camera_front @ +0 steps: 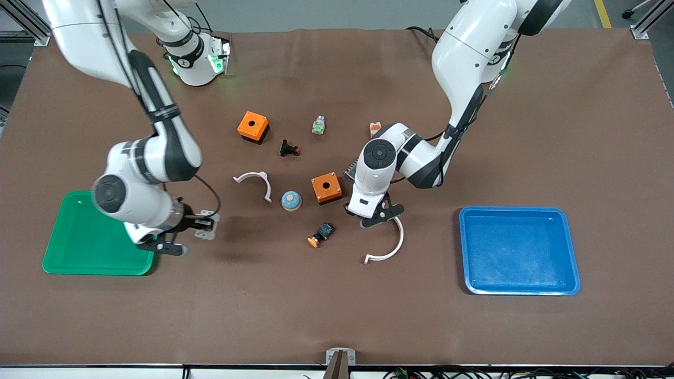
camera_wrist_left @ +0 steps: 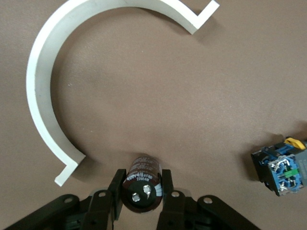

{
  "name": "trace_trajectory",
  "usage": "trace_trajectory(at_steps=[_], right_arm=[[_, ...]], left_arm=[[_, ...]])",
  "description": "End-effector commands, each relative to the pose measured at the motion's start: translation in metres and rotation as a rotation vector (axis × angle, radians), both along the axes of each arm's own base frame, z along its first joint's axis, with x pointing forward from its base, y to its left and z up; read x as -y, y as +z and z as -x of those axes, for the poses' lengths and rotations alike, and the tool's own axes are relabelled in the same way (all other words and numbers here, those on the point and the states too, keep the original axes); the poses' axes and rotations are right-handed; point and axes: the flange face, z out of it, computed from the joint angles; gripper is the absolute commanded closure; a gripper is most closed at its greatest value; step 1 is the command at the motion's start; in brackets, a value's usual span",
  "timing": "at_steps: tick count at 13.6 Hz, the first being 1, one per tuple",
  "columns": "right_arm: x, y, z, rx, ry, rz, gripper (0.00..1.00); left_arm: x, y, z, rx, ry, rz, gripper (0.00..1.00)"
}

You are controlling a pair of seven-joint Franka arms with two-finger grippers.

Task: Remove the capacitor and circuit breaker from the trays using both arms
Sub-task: 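Carry the capacitor and the breaker out of the trays toward the table middle, then release the capacitor by the white arc while the right gripper lowers the breaker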

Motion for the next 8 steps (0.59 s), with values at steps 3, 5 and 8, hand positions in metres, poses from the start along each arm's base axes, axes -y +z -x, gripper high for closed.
trace_trajectory(at_steps=[3,5,8], right_arm=[[-0.058,-0.024,0.014,0.028,-0.033,-0.004,0.99],[-0.069,-0.042,0.017,0.033,-0.040,0.000,0.99],[-0.077,-0.060,0.020,0.033,-0.028,0.016,0.97]], left_arm=[[-0.001,0.030,-0.015,0.056,0.019,0.008,0.00],[-0.024,0.068,-0.034,0.080,0.034,-0.009,0.00],[-0.076,0.159,-0.072,0.068,0.007,-0.067,0.00]])
